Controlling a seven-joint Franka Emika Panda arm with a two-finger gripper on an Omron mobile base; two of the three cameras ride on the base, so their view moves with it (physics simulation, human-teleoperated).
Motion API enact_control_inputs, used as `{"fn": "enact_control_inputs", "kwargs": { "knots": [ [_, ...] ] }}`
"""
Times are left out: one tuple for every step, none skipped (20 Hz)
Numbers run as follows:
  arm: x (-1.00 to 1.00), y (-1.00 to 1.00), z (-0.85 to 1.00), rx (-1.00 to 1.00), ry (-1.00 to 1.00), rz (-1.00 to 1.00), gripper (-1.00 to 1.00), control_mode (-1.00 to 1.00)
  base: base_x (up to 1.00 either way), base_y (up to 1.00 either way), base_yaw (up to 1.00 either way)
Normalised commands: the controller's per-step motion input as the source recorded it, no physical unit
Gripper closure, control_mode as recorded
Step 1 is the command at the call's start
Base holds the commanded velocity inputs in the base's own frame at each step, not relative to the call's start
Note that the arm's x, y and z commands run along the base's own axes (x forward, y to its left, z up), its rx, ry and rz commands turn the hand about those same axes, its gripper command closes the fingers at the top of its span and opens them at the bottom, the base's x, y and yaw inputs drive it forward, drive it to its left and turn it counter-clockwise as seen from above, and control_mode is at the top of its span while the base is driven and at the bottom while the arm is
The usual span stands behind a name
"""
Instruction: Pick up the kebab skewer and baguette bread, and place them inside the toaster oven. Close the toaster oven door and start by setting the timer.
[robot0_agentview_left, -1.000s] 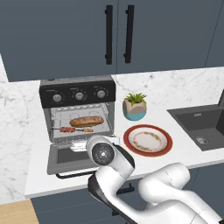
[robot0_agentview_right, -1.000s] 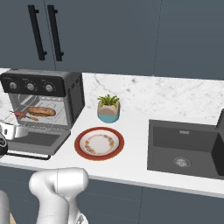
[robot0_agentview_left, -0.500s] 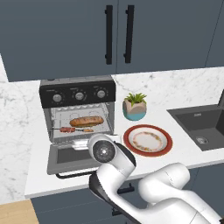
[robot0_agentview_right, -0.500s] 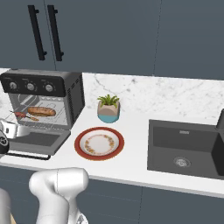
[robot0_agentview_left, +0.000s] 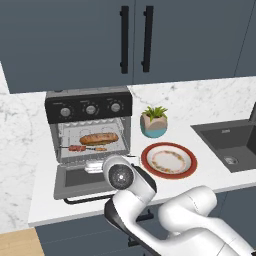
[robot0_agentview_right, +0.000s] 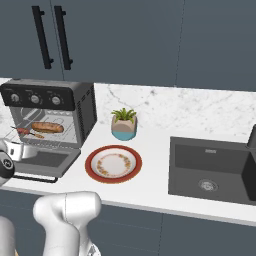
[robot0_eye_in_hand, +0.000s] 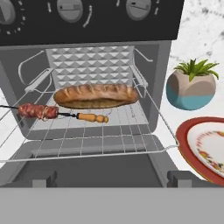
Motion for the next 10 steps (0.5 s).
{"fn": "enact_control_inputs", "kwargs": {
  "knots": [
    [0.01,-0.08,-0.11,0.0,-0.02,0.0,-1.0,-1.0,0.0,0.0,0.0],
    [0.04,0.0,-0.07,0.0,0.0,0.0,-1.0,-1.0,0.0,0.0,0.0],
    [0.02,0.0,-0.13,0.0,-0.01,0.0,-1.0,-1.0,0.0,0.0,0.0],
    [0.0,-0.13,-0.04,0.0,-0.01,0.02,-1.0,-1.0,0.0,0.0,0.0],
    [0.03,-0.11,0.0,0.0,0.0,0.04,-1.0,-1.0,0.0,0.0,0.0],
    [0.16,-0.01,0.0,0.0,0.0,0.04,-1.0,-1.0,0.0,0.0,0.0],
    [0.24,0.0,0.0,0.0,0.0,0.03,-1.0,-1.0,0.0,0.0,0.0],
    [0.22,0.0,0.0,0.0,0.0,0.04,-1.0,-1.0,0.0,0.0,0.0],
    [0.18,0.0,0.0,0.0,0.0,0.07,-1.0,-1.0,0.0,0.0,0.0],
    [0.21,0.16,0.0,0.0,0.0,0.1,-1.0,-1.0,0.0,0.0,0.0]
  ]
}}
